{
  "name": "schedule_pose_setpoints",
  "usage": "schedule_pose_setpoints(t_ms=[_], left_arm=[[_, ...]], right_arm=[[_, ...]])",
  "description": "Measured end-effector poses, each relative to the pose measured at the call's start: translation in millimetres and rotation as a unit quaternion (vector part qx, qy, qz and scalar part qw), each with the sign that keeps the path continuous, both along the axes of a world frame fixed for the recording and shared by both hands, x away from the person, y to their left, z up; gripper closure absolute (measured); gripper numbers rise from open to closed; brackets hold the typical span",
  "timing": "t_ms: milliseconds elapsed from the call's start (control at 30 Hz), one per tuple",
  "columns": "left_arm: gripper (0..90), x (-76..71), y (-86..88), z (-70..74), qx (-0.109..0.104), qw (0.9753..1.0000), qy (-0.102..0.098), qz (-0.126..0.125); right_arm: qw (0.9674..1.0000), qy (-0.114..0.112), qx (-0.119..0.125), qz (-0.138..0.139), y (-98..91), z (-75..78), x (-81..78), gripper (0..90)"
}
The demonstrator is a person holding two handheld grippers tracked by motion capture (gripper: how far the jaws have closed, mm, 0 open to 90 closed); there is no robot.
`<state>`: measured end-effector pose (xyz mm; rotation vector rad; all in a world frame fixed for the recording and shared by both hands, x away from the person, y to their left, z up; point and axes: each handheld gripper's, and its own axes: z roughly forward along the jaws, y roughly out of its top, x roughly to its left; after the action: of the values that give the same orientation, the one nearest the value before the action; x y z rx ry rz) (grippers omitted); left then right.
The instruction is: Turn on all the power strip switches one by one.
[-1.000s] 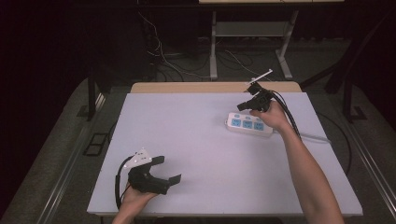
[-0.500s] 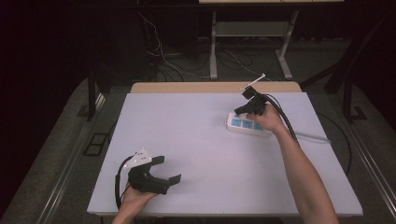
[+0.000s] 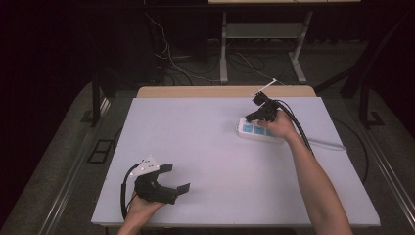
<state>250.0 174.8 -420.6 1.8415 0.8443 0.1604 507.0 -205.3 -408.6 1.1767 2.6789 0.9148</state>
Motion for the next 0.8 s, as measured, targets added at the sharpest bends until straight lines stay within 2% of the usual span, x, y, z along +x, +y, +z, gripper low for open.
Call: schedule_pose_setpoints(t_ms=[300, 500, 633, 800], left_arm=[[0.0, -0.6, -0.1, 0.7, 0.002, 1.0000, -0.001, 0.000], [0.0, -0.6, 0.1, 0.6, 0.002, 1.0000, -0.001, 0.001], [0.0, -0.9, -0.3, 0.9, 0.004, 1.0000, -0.002, 0.000], [0.0, -1.0, 0.1, 0.8, 0.003, 1.0000, -0.002, 0.002]], right_arm=[[0.9999, -0.009, -0.008, 0.006, 1.5, -1.0, -1.5, 90.0], [1.0000, -0.007, 0.001, 0.004, -0.5, -3.0, -1.3, 90.0], [0.9999, -0.013, -0.007, 0.005, 1.5, -2.5, -2.8, 90.0], [0.9999, -0.015, 0.003, 0.003, -0.9, -4.3, -3.4, 90.0]])
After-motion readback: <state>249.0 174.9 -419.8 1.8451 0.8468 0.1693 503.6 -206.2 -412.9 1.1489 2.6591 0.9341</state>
